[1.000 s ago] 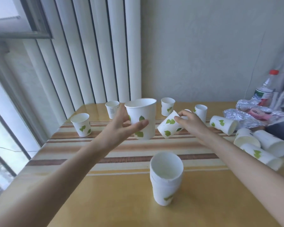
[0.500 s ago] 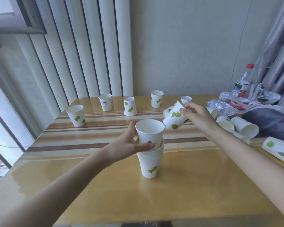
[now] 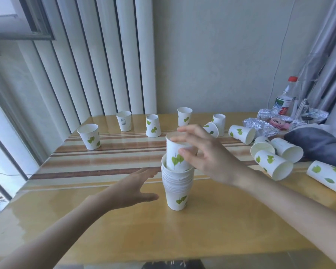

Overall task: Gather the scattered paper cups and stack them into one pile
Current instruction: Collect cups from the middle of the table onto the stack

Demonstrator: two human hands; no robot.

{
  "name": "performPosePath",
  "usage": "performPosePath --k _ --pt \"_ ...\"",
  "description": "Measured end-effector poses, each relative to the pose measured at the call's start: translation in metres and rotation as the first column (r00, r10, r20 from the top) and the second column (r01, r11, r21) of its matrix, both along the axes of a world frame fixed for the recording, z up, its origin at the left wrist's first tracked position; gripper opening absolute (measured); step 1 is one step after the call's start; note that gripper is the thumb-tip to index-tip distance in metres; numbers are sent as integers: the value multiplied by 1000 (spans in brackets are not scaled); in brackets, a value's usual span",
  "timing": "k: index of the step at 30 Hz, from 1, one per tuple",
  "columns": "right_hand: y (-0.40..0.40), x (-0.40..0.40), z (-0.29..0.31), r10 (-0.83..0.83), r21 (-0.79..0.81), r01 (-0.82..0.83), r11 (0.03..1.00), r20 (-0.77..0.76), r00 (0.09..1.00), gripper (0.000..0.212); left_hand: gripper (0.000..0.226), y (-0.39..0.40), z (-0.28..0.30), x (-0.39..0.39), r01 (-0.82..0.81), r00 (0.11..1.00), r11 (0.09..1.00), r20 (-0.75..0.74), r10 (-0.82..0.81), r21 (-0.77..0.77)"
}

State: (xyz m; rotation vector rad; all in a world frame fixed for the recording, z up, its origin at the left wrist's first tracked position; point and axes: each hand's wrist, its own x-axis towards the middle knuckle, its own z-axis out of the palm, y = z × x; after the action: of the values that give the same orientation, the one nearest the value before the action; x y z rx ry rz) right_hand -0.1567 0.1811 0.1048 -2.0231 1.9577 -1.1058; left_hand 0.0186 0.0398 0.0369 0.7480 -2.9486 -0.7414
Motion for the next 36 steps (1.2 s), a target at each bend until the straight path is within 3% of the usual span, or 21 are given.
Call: performPosePath --k 4,7,9,11,13,15,16,19,22,25,27,31,34,36 --pt "3 1 -25 22 64 -12 998 -151 988 38 63 -12 -6 11 -64 998 998 3 64 0" --pt "7 -1 -40 52 134 -3 991 -363 930 58 58 -19 -6 12 -81 997 997 0 81 2" --pt "9 -1 -43 74 160 -6 987 -421 904 65 54 -24 -4 10 -88 996 996 -14 88 9" --pt "10 -3 -38 120 204 -57 977 -314 942 65 50 -29 -1 6 -80 996 997 -39 80 4" --pt "8 -11 -26 108 180 -100 979 -33 994 54 45 -37 4 -2 -81 994 996 -65 82 23" --pt "-2 -33 -20 -45 61 33 998 224 974 33 34 -47 10 -16 -103 989 993 -97 108 54" --pt "-9 -49 -20 -170 41 165 986 269 948 25 25 -54 12 -26 -117 985 991 -119 124 65" --pt "-37 -98 -36 -515 261 450 854 307 800 23 12 -76 10 -58 -195 964 976 -164 209 99" --pt "-72 -140 -63 -656 453 480 751 434 618 39 17 -101 3 -94 -253 944 954 -173 279 162" --pt "-109 -168 -79 -744 475 575 666 481 464 46 36 -127 -2 -126 -348 912 921 -163 376 178" --pt "-133 -181 -82 -796 514 622 590 498 343 68 50 -146 -4 -141 -453 865 880 -166 473 144" --pt "-177 -199 -85 -840 572 666 479 520 158 91 66 -177 -9 -162 -648 761 757 -111 639 -80" --pt "-193 -206 -93 -857 616 664 424 511 73 96 76 -194 -10 -175 -704 710 697 -137 691 -133" --pt "-199 -211 -99 -860 634 655 412 508 50 95 89 -206 -10 -184 -654 753 743 -205 625 -139"
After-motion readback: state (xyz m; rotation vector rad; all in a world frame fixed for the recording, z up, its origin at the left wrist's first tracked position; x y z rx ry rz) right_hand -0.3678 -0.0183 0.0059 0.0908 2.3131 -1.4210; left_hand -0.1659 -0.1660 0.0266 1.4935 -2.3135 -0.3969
